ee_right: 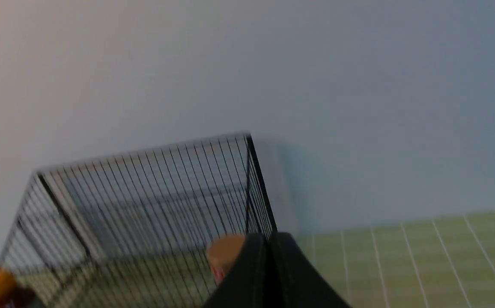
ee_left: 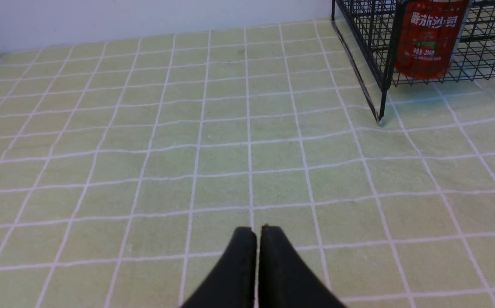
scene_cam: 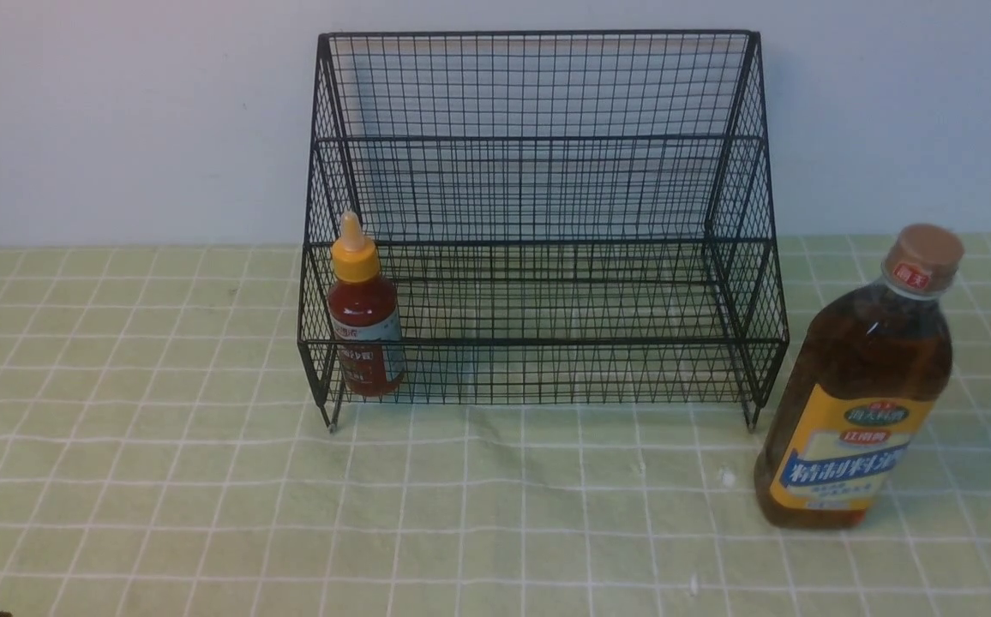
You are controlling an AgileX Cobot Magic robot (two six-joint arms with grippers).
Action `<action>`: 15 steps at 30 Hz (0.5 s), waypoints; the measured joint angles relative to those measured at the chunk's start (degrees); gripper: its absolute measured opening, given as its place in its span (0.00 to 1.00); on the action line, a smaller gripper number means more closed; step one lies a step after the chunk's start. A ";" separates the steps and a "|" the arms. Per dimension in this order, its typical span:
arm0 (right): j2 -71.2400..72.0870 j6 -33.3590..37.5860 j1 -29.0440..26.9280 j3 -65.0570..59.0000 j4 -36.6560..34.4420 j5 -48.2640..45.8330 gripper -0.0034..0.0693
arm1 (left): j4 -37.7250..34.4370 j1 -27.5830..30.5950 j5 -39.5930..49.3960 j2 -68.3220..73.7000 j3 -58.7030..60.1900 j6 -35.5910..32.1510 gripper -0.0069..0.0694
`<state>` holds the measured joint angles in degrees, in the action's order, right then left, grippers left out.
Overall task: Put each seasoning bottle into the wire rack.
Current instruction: Use the right arm to grab the condiment bottle closest to it
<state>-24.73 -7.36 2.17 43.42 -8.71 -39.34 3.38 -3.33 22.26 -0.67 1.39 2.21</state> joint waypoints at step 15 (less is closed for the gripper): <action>-43.28 15.98 3.02 33.50 -9.66 -30.65 0.39 | 0.00 0.00 0.00 0.00 0.00 0.00 0.08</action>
<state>-68.01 8.61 5.19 76.91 -18.37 -69.99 3.38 -3.33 22.26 -0.67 1.39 2.21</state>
